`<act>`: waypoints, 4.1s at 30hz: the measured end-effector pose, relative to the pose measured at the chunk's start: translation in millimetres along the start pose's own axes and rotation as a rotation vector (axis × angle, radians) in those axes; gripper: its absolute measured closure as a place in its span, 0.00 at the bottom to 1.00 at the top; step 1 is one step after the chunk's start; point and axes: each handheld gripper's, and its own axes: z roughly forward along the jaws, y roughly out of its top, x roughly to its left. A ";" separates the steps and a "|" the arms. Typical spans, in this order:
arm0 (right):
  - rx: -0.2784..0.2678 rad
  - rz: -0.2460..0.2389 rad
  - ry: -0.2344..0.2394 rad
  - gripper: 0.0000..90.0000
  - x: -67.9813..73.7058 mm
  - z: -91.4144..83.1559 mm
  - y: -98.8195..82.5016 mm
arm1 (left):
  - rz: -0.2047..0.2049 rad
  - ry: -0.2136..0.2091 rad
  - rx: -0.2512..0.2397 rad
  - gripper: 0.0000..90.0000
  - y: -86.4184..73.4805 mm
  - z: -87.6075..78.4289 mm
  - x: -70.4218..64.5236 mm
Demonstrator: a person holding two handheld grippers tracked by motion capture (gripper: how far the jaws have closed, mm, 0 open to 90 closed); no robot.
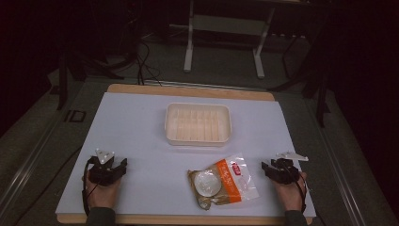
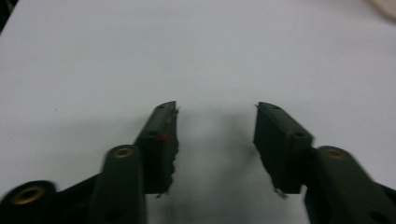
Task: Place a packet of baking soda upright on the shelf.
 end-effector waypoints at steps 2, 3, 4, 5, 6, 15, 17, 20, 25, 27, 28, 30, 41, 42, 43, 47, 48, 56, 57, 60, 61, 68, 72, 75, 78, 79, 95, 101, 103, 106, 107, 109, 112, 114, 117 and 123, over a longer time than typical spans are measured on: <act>0.002 -0.006 0.016 0.59 0.6 -2.5 0.9 | 0.012 -0.013 -0.015 0.60 -0.7 -1.3 -0.5; 0.003 -0.005 0.024 0.59 0.7 -3.5 1.4 | 0.018 -0.021 -0.028 0.62 -1.1 -1.7 -0.9; 0.005 -0.004 0.042 0.59 0.6 -4.8 1.9 | 0.019 -0.025 -0.036 0.63 -1.4 -1.9 -1.2; 0.006 -0.005 0.052 0.58 0.6 -5.5 2.3 | 0.019 -0.034 -0.045 0.63 -1.8 -2.0 -1.0; 0.008 -0.003 0.057 0.58 0.9 -6.5 2.9 | 0.016 -0.048 -0.052 0.64 -2.0 -2.3 -0.4; -0.009 0.014 0.111 0.58 2.9 -14.5 7.4 | 0.010 -0.075 -0.052 0.66 -2.5 -1.8 1.4; -0.014 0.018 0.133 0.58 3.4 -15.4 8.1 | 0.015 -0.075 -0.049 0.65 -2.4 -1.5 0.9; -0.023 0.037 0.171 0.57 5.0 -16.9 10.0 | 0.020 -0.067 -0.050 0.64 -2.4 -1.6 0.0; -0.026 0.056 0.221 0.56 9.1 -17.2 10.7 | 0.016 -0.066 -0.051 0.64 -2.4 -1.8 0.3; -0.026 0.056 0.235 0.56 11.6 -17.7 11.0 | 0.017 -0.067 -0.052 0.64 -2.4 -1.9 0.2; -0.026 0.057 0.241 0.56 13.1 -18.3 11.2 | 0.018 -0.067 -0.052 0.64 -2.4 -1.9 0.2; -0.029 0.052 0.253 0.55 15.8 -19.2 11.4 | 0.020 -0.065 -0.050 0.63 -2.4 -1.7 0.1; -0.022 0.062 0.357 0.53 26.3 -17.7 12.1 | 0.019 -0.064 -0.049 0.61 -2.3 -1.5 0.0; -0.019 0.062 0.364 0.53 27.6 -16.8 12.0 | 0.018 -0.063 -0.049 0.61 -2.3 -1.4 0.0; -0.015 0.061 0.373 0.53 28.5 -15.9 11.9 | 0.018 -0.062 -0.049 0.60 -2.2 -1.4 0.0; 0.000 0.060 0.393 0.52 32.2 -12.2 11.1 | 0.017 -0.062 -0.049 0.60 -2.2 -1.3 0.0; 0.005 0.059 0.399 0.52 33.0 -11.4 11.0 | 0.017 -0.062 -0.049 0.60 -2.2 -1.3 0.1; 0.048 0.045 0.428 0.52 39.7 -4.6 7.6 | 0.012 -0.064 -0.052 0.59 -2.1 -1.6 0.7; 0.054 0.048 0.434 0.52 40.1 -3.5 7.1 | 0.012 -0.064 -0.051 0.59 -2.0 -1.5 0.7; 0.068 0.055 0.467 0.55 41.0 -1.1 6.3 | 0.013 -0.064 -0.052 0.59 -2.0 -1.7 0.7; 0.071 0.048 0.469 0.58 41.6 -0.9 6.2 | 0.013 -0.065 -0.051 0.59 -2.0 -1.6 0.6; 0.076 0.093 0.502 0.58 36.2 1.6 4.2 | 0.014 -0.064 -0.052 0.58 -1.9 -1.7 0.6; 0.099 0.104 0.566 0.64 36.8 2.7 4.1 | 0.014 -0.064 -0.054 0.58 -1.9 -1.7 0.4; 0.098 0.094 0.569 0.69 37.7 0.3 5.5 | 0.014 -0.064 -0.054 0.58 -1.9 -1.8 0.5; 0.077 0.109 0.604 0.71 35.4 -2.1 6.3 | 0.015 -0.064 -0.054 0.58 -1.9 -1.9 0.4; 0.066 0.124 0.632 0.73 34.3 -4.4 7.3 | 0.015 -0.064 -0.055 0.58 -1.9 -1.9 0.3; 0.089 0.081 0.619 0.99 43.9 -6.4 13.0 | 0.018 -0.063 -0.055 0.58 -1.9 -1.8 0.0; 0.091 0.081 0.613 1.00 46.5 -8.8 16.4 | 0.018 -0.063 -0.055 0.58 -2.0 -1.9 0.0; 0.094 0.076 0.611 1.00 47.3 -9.8 18.2 | 0.018 -0.063 -0.056 0.58 -2.0 -1.9 0.0; 0.094 0.065 0.606 1.00 49.3 -11.2 22.2 | 0.021 -0.062 -0.055 0.58 -2.0 -1.8 -0.5; 0.092 0.062 0.606 1.00 50.0 -12.2 23.9 | 0.024 -0.061 -0.054 0.58 -1.9 -1.8 -0.7; 0.088 0.055 0.611 1.00 51.8 -14.4 27.8 | 0.029 -0.062 -0.053 0.58 -1.9 -1.7 -1.5; 0.083 0.036 0.615 1.00 54.6 -17.3 34.2 | 0.032 -0.057 -0.055 0.58 -2.1 -1.6 -2.6; 0.079 0.027 0.616 1.00 56.4 -17.7 37.4 | 0.033 -0.057 -0.054 0.58 -2.1 -1.6 -2.7; 0.082 0.008 0.612 1.00 59.5 -18.4 43.7 | 0.036 -0.056 -0.054 0.58 -2.1 -1.5 -2.8; 0.083 -0.058 0.611 1.00 69.4 -23.5 62.1 | 0.037 -0.057 -0.053 0.58 -2.0 -1.9 -2.8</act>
